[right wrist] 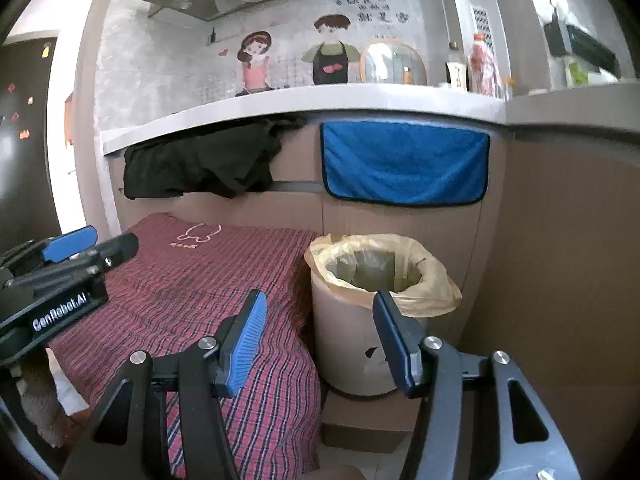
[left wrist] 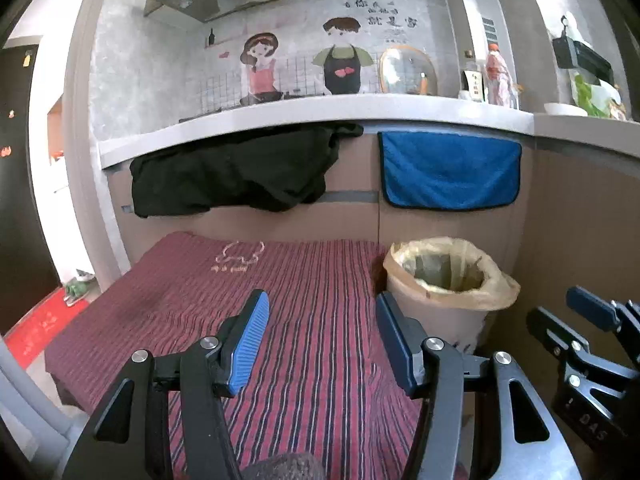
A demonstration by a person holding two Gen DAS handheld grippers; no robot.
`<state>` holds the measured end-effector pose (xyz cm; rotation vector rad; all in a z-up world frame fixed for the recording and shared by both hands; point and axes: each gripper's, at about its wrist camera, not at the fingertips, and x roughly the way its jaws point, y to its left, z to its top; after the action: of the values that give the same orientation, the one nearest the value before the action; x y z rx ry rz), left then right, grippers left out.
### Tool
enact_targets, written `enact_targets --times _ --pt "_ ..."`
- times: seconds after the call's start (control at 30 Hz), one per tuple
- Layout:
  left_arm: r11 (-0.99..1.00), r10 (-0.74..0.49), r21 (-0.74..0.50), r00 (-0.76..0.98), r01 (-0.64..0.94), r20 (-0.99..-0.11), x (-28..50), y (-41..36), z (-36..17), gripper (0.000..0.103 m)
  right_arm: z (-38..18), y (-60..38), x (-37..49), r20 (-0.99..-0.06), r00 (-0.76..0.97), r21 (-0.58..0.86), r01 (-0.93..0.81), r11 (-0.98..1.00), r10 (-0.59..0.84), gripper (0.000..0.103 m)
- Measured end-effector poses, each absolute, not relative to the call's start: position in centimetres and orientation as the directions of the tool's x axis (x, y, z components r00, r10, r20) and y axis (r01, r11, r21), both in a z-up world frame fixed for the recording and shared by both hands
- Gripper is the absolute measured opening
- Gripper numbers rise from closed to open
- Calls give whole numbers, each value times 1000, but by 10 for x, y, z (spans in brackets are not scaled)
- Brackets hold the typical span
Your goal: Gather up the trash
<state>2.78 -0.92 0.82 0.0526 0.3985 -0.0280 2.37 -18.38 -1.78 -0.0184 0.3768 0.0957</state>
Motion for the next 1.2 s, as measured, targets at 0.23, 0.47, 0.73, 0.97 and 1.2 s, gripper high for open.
enact_targets --times 0.23,0.47,0.73,0.97,1.2 --pt "996 -30 64 897 65 -442 23 -15 1 56 -16 -175 10 -359 930 -22 -95 995 80 52" --pt "998 -7 59 915 34 -403 17 -11 8 56 -17 -191 5 -356 932 39 -57 998 67 52" --pt "998 -6 50 925 28 -381 14 -8 13 56 -18 -192 3 -355 933 42 -53 998 64 52" --pt "998 -14 45 930 33 -367 10 -7 15 56 -16 -190 -1 -342 938 34 -51 998 59 52" --pt "999 -12 44 930 30 -367 10 -9 15 56 -16 -190 -1 -343 937 32 -53 998 61 52"
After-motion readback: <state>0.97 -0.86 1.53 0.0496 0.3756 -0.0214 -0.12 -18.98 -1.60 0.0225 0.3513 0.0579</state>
